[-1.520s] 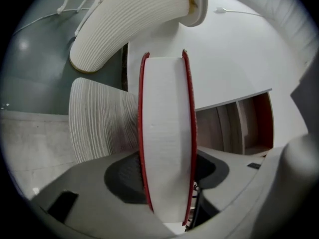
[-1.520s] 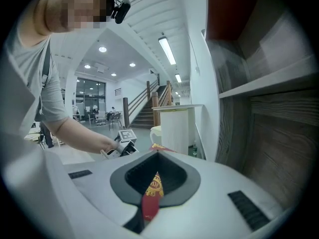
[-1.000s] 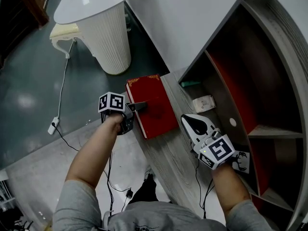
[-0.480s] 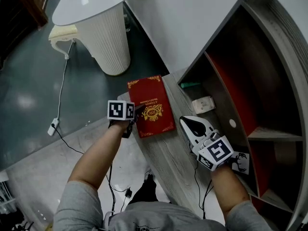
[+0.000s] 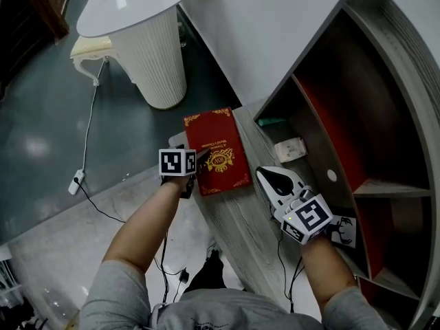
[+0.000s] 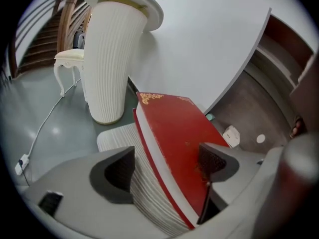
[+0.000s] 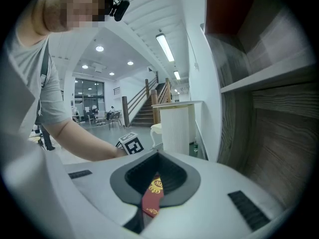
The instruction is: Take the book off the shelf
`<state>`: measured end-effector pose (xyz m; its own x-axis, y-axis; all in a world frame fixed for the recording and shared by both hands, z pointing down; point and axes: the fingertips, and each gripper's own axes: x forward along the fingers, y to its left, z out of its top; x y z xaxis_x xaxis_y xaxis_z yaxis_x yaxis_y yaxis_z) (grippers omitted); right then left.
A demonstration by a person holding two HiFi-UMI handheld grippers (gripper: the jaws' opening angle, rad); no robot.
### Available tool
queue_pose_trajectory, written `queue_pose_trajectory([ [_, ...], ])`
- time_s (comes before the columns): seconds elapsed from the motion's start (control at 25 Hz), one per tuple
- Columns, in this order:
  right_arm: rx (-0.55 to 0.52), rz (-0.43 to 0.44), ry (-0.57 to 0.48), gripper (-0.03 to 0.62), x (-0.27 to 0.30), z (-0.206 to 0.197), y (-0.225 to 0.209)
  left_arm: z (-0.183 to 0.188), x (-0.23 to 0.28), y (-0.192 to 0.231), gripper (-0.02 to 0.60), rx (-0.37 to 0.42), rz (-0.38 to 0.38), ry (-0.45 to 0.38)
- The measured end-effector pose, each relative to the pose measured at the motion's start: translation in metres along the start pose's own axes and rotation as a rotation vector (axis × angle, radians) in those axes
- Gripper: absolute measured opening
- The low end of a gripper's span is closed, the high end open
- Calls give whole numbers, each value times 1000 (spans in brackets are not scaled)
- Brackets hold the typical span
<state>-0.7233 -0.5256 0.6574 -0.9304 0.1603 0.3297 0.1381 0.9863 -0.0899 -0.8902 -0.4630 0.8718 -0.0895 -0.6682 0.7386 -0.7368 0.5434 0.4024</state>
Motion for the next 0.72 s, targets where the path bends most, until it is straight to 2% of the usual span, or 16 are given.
queue_pose_trajectory([
  [0.12, 0, -2, -3, 14, -3, 2, 2, 3, -3, -5, 396, 9, -19, -25],
  [0.28, -1, -6, -6, 14, -11, 4, 9, 6, -16, -12, 304, 81, 2, -71],
  [0.4, -6, -13, -11, 14, -21, 9, 15, 11, -36, -21, 294, 101, -14, -134],
  [0.56, -7, -36, -23, 14, -39, 15, 18, 24, -70, -49, 230, 113, -93, -260],
  [0.72, -1, -56, -40, 14, -91, 20, 25, 16, -118, -116, 176, 137, -208, -366],
])
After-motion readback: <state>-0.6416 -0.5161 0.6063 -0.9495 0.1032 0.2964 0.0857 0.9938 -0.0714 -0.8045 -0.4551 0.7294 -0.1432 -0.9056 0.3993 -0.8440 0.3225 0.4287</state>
